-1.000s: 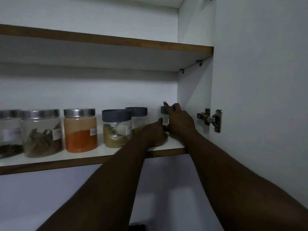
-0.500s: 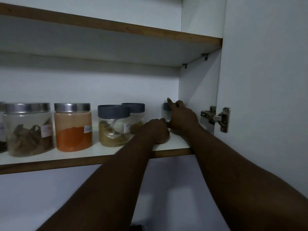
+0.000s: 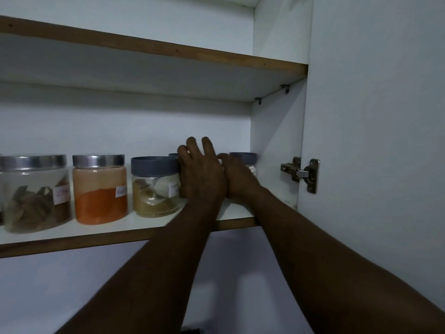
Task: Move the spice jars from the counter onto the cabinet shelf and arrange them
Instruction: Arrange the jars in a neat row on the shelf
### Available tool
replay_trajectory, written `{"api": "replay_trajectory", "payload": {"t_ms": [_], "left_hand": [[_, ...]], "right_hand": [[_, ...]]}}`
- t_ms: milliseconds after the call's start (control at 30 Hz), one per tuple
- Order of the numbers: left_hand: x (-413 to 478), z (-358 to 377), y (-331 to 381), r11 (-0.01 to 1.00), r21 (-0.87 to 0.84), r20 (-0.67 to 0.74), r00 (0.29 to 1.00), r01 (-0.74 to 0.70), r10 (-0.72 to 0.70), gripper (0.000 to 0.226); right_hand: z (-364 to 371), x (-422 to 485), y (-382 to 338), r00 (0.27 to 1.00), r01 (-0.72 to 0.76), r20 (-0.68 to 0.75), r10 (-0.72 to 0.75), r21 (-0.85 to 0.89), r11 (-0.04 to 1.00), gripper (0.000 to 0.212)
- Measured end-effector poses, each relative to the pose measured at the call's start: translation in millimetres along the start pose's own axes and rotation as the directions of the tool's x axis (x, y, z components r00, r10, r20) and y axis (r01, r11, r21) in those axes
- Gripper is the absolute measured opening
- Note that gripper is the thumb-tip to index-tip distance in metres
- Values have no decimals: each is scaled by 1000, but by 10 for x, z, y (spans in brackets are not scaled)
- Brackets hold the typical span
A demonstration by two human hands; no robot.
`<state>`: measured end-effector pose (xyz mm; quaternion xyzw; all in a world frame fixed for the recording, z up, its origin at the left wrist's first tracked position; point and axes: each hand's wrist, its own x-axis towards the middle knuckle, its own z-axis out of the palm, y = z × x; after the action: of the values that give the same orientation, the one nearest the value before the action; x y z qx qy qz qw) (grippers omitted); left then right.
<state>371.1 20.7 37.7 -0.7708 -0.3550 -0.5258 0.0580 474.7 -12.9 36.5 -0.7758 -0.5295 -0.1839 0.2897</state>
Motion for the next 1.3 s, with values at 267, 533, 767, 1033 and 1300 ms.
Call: {"api": "replay_trajectory", "payload": {"t_ms": [267, 533, 767, 1033, 1300], "left_hand": [[-22, 41, -50, 961, -92, 337, 916, 262, -218, 102], [50, 188, -178, 912, -352, 511, 860, 209, 1, 97], [86, 250, -189, 901, -363, 609, 792, 235, 39, 127], [118, 285, -198, 893, -342, 639, 769, 294, -8, 108], [216, 305, -192, 794, -248, 550, 756, 555, -356, 95]], "right_hand": [[-7, -141, 46, 996, -12, 93, -2, 149, 989, 92], [-21, -146, 105, 995, -64, 87, 45, 225, 972, 102], [16, -116, 191, 990, -131, -3, 139, 320, 938, 86], [64, -63, 191, 979, -177, 158, 131, 326, 929, 103], [1, -30, 284, 977, -198, 43, 209, 545, 814, 64]]}}
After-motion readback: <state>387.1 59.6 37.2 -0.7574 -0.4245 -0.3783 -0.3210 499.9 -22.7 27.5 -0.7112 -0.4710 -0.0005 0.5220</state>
